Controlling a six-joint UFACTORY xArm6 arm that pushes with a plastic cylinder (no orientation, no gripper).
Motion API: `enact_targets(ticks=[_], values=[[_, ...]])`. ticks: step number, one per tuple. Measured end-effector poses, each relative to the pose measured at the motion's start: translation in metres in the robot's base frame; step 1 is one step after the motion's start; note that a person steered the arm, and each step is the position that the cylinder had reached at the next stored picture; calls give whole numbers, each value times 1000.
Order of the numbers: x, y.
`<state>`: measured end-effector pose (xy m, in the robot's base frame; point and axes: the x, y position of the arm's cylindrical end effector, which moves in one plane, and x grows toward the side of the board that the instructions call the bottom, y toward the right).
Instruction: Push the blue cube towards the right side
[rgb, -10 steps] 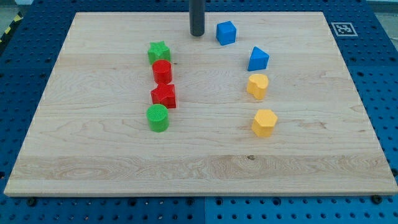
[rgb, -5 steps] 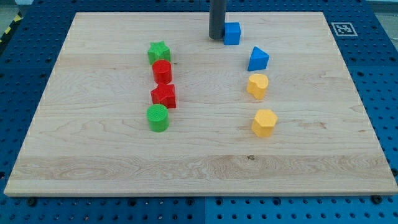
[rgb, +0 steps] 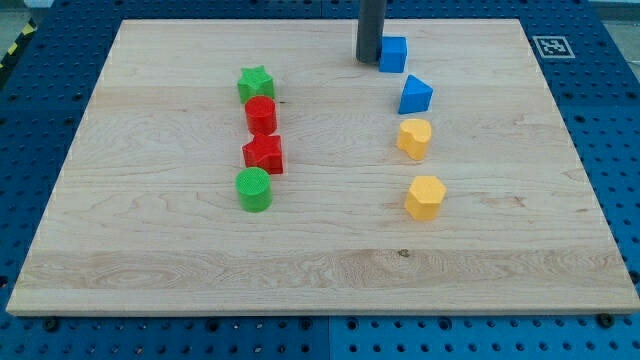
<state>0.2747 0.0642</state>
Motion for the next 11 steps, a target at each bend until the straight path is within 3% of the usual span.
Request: enact_targets(ticks=[11], values=[[7,16]])
